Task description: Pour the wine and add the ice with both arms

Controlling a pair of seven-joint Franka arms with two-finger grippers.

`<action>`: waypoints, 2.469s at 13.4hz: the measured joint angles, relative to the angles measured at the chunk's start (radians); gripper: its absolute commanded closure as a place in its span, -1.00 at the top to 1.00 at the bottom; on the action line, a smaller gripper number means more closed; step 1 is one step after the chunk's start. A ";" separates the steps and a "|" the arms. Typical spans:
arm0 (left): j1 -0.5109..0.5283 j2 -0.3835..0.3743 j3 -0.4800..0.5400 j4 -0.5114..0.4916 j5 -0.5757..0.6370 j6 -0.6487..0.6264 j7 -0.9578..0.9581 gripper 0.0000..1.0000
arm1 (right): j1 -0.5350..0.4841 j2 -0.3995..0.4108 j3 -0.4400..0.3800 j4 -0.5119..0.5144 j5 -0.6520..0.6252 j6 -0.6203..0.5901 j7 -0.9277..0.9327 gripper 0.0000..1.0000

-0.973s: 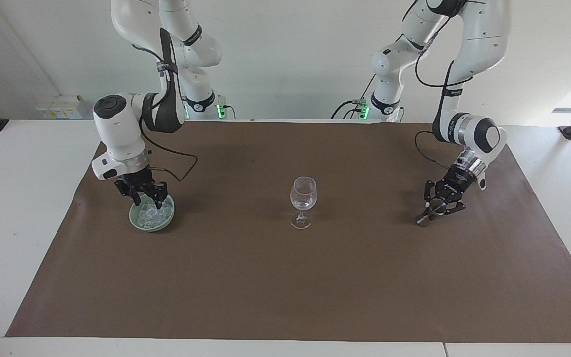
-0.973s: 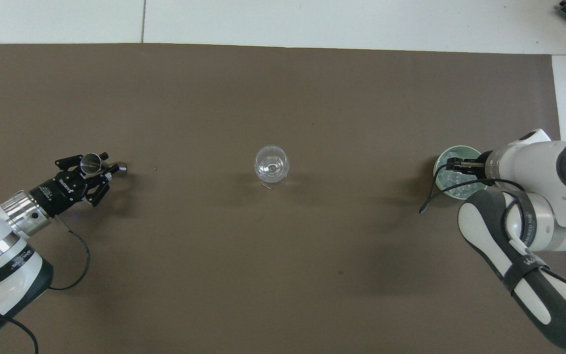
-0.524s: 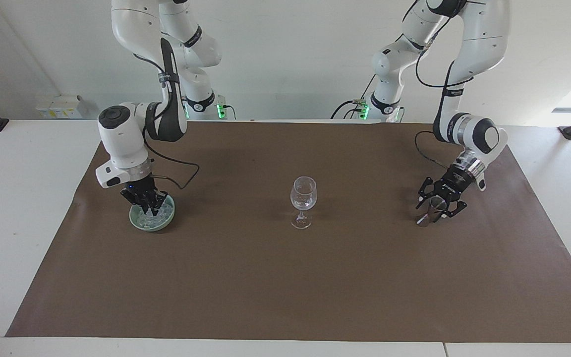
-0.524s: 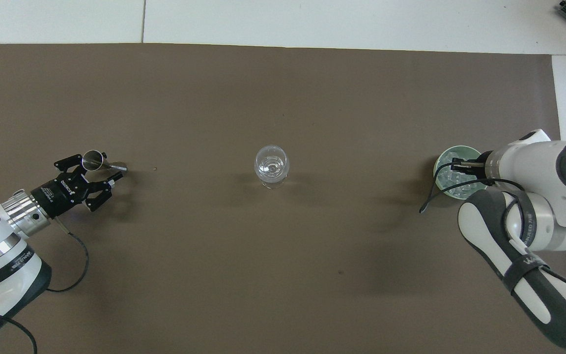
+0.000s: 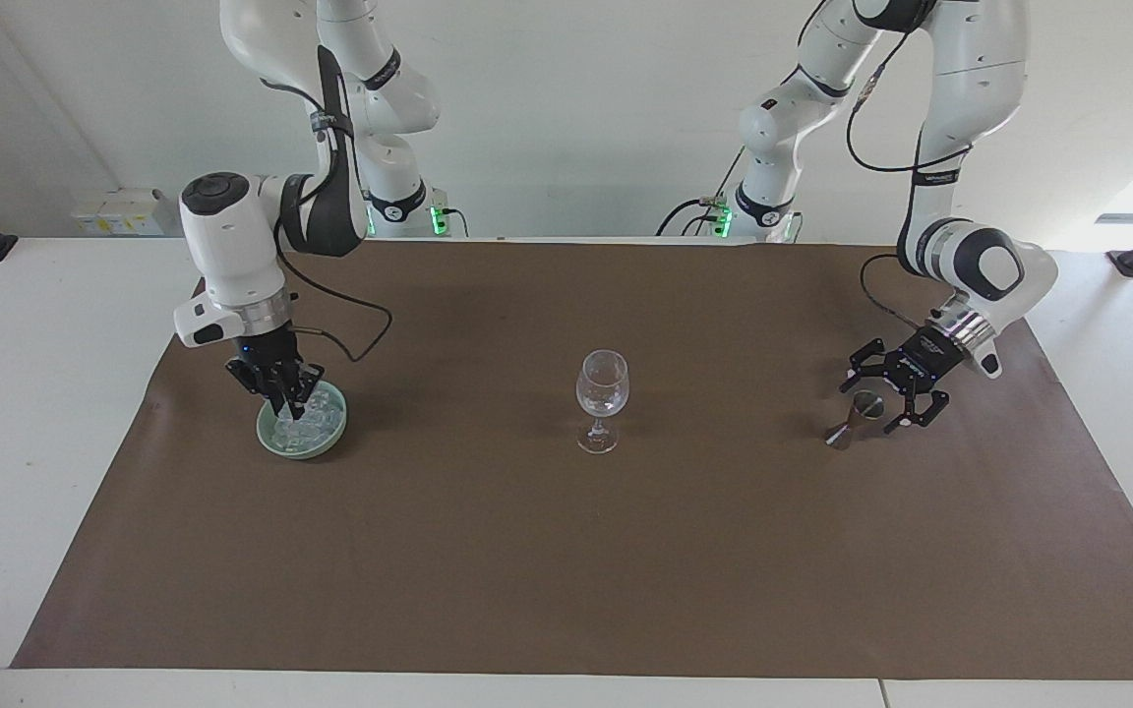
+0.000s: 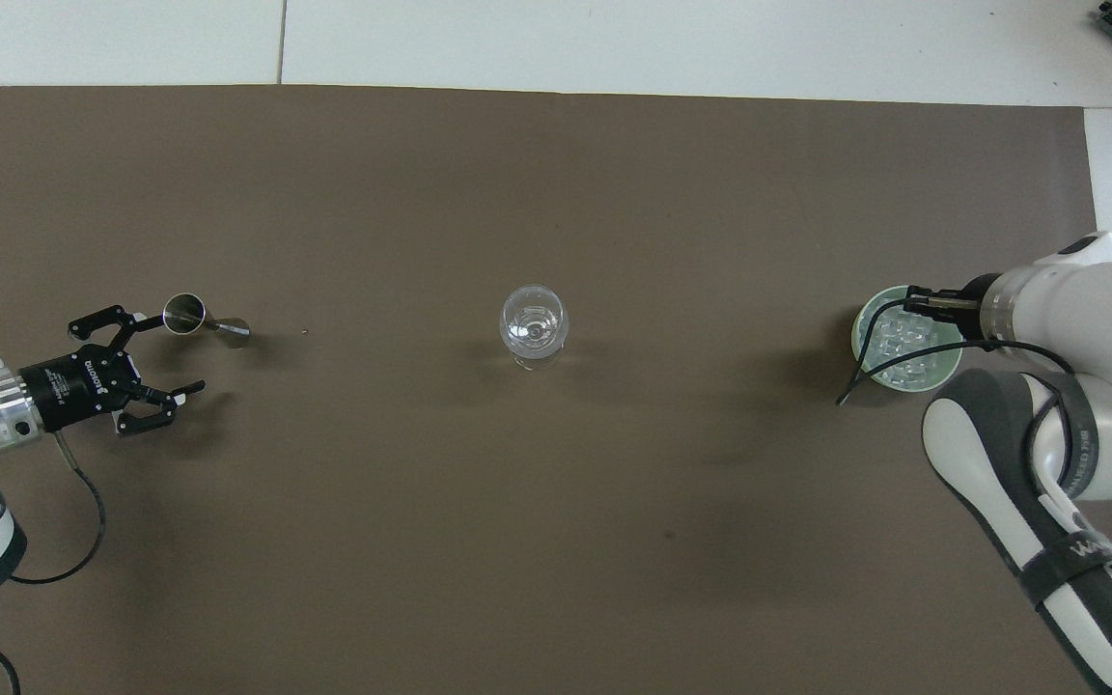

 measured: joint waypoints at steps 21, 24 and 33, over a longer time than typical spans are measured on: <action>0.004 -0.244 0.082 0.274 0.877 -0.192 0.476 1.00 | 0.498 0.082 0.097 0.251 0.200 0.049 0.678 -1.00; -0.012 -0.249 0.076 0.369 0.963 -0.307 0.598 1.00 | 0.498 0.085 0.105 0.238 0.200 0.049 0.678 -0.35; -0.402 -0.279 0.213 0.561 1.100 -0.516 0.643 1.00 | 0.497 0.085 0.105 0.235 0.200 0.054 0.678 1.00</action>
